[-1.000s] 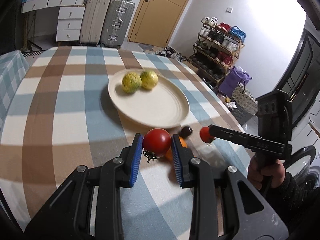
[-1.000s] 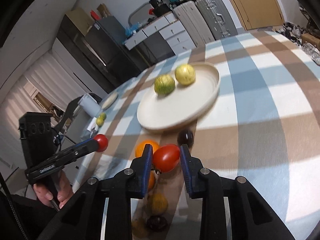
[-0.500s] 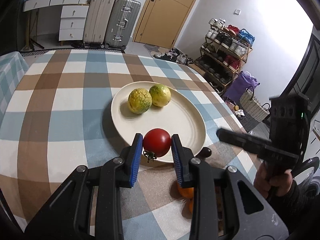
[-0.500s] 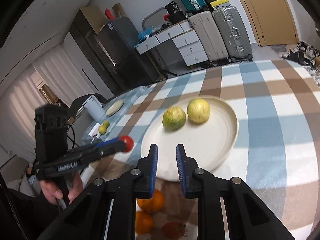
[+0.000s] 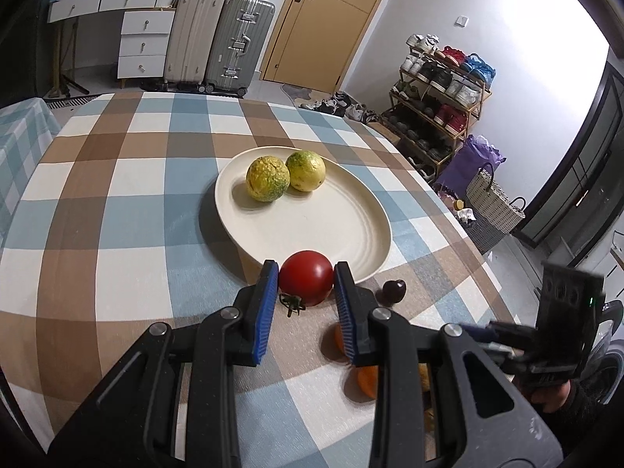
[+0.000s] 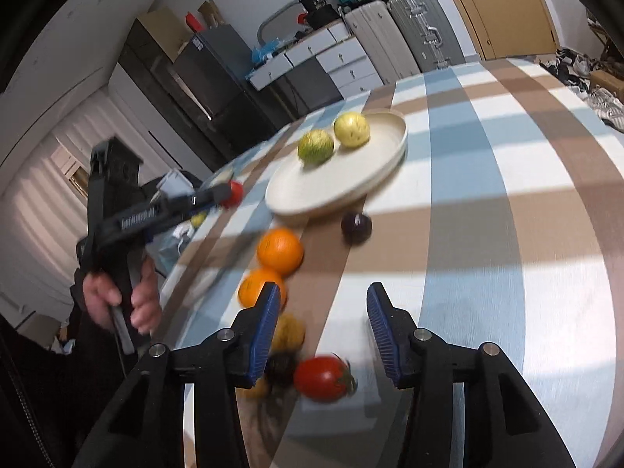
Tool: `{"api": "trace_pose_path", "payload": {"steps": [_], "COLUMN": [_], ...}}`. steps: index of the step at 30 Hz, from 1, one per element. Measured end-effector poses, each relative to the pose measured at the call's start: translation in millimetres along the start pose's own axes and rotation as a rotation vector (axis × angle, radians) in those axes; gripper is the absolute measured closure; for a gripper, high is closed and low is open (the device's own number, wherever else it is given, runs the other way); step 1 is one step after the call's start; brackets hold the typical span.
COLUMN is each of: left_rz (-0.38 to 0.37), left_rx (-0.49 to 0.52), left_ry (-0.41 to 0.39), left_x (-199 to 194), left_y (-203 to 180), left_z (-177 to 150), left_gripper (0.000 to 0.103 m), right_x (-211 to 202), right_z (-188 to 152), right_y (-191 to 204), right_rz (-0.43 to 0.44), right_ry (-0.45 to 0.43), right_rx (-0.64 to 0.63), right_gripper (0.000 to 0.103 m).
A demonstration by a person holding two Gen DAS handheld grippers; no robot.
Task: Organize fruits
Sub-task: 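Place the red tomato on the plate with the left gripper while the right gripper places its tomato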
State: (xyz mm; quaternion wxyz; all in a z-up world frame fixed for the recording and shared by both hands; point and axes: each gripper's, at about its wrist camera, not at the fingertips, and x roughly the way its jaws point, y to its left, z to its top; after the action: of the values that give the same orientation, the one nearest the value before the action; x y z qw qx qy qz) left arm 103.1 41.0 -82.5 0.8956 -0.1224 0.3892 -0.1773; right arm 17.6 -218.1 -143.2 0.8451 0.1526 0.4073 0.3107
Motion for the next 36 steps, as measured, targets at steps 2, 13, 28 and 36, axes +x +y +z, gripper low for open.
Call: {"api": "trace_pose_path", "payload": {"steps": [2, 13, 28, 36], "left_rz": [-0.003, 0.003, 0.005, 0.010], "left_rx": [0.001, 0.022, 0.056, 0.059], "left_ry": [0.000, -0.002, -0.003, 0.013], "left_x": [-2.4, -15.4, -8.6, 19.4], "left_y": [-2.7, -13.2, -14.7, -3.1], "left_z": [-2.1, -12.1, 3.6, 32.3], "left_gripper": [0.077, 0.077, 0.077, 0.077], "right_x": [0.9, -11.2, -20.7, 0.5], "right_z": [-9.2, -55.4, -17.9, 92.3], "right_y": [2.5, 24.5, 38.7, 33.3], "right_rz": [-0.019, -0.094, -0.122, -0.013], "right_ry": [0.020, 0.020, -0.076, -0.163], "right_rx": [-0.010, -0.101, -0.209, -0.218], "right_gripper": [0.055, 0.055, 0.073, 0.073]}}
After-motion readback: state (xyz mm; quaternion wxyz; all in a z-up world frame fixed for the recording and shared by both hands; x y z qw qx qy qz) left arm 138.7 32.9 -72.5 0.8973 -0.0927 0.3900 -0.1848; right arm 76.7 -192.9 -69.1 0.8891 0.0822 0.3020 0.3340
